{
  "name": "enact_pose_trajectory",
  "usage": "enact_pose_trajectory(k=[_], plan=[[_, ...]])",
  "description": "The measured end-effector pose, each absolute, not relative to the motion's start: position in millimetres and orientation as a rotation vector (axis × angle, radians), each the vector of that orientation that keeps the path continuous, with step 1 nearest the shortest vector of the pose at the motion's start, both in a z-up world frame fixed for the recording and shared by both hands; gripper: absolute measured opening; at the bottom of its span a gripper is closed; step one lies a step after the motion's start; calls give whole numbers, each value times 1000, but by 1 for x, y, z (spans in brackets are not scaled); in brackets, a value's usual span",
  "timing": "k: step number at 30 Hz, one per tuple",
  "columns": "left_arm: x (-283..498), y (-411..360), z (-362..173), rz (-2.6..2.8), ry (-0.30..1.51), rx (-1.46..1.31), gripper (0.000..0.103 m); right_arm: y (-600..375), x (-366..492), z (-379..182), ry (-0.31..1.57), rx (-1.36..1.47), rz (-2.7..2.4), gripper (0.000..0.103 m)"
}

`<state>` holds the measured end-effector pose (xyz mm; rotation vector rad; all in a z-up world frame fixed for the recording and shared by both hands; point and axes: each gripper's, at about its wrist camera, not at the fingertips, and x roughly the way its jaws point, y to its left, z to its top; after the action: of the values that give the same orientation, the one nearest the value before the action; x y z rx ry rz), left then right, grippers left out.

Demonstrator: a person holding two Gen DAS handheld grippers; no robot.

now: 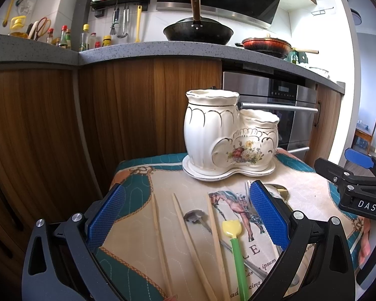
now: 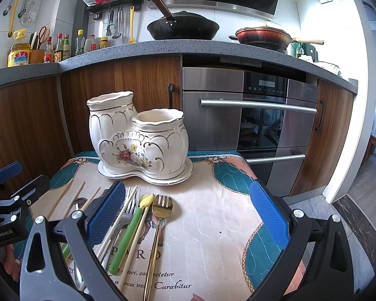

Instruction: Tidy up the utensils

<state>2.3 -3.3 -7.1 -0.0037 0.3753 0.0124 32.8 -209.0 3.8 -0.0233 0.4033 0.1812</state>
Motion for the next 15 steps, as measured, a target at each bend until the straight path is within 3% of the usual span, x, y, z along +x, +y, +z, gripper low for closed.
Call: enact_pose_trajectory(k=[15], plan=[[2,-3,-7,12,376,-1,98,-209,33,3,403,-24,181,98]])
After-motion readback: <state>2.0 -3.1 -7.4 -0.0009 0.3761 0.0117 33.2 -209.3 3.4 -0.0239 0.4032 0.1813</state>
